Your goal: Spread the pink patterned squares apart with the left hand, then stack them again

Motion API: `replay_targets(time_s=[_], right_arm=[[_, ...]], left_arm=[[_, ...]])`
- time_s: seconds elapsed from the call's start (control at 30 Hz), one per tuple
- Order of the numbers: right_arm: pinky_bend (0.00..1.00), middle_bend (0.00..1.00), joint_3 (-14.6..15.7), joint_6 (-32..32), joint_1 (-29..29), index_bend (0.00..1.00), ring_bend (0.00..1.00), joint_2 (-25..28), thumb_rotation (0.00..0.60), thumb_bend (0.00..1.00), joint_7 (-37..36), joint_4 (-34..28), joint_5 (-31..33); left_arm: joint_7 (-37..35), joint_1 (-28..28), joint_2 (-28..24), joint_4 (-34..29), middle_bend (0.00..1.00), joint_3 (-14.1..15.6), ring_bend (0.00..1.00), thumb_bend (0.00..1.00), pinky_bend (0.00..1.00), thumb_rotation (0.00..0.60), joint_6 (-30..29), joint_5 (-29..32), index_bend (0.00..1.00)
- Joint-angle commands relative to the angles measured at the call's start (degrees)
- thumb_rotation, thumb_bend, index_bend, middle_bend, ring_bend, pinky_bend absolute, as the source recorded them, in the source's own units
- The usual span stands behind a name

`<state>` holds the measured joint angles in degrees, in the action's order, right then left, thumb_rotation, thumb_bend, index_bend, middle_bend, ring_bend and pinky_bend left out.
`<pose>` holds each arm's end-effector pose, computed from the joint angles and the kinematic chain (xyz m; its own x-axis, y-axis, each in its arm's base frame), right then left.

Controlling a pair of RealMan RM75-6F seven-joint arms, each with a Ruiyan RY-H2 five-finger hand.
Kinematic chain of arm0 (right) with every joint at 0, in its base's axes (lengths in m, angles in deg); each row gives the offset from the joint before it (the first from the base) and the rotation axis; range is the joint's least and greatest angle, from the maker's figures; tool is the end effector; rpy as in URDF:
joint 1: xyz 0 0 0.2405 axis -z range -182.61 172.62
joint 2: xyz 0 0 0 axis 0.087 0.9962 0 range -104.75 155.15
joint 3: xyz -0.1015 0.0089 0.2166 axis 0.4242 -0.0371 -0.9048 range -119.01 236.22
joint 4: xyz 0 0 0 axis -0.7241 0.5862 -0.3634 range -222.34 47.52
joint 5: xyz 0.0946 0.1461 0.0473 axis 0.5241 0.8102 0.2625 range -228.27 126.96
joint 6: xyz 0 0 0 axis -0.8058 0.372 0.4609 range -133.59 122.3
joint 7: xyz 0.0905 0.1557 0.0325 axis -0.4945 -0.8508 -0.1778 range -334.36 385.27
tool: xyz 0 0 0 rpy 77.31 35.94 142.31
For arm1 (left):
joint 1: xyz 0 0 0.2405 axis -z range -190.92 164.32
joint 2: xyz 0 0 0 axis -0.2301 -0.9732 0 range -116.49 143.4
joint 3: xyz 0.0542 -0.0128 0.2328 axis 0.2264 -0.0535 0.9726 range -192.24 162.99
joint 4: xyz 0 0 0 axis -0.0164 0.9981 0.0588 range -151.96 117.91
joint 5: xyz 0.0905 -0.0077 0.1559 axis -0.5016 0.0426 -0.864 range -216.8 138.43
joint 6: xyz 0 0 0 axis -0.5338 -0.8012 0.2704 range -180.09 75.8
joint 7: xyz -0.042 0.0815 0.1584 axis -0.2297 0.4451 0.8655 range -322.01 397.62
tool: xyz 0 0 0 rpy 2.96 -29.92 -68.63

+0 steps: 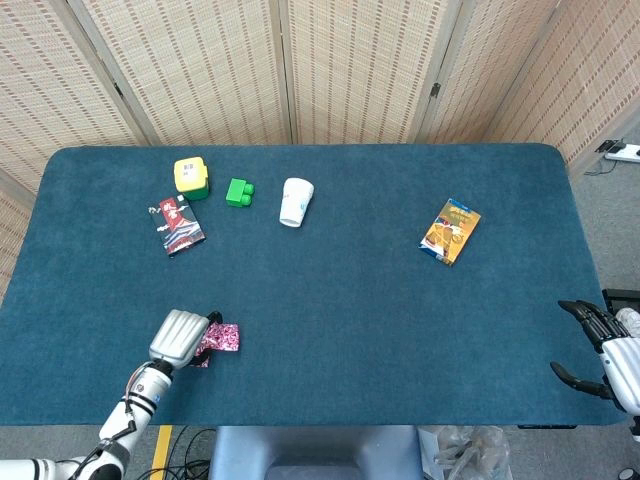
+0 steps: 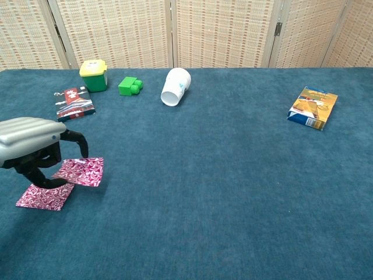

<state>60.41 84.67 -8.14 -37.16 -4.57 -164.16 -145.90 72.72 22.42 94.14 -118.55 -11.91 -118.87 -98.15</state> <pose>-0.3092 -0.1938 0.2000 0.1923 -0.0608 0.9794 -0.9748 -0.1264 0.1836 -0.1783 0.2900 0.0169 0.5912 0.3263 0.7375 0.8035 -0.3166 -0.5041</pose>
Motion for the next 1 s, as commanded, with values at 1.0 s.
replay_targets(time_s=[1.0], right_arm=[[0.16,0.19,0.1,0.1,-0.3,0.11,0.12,0.6,0.6,0.28,1.9,-2.1,-0.6]], left_arm=[[-3.0,-6.5,-2.1,4.5,0.99,2.1,0.96,0.34,1.0,0.6,2.2,-5.0,0.35]])
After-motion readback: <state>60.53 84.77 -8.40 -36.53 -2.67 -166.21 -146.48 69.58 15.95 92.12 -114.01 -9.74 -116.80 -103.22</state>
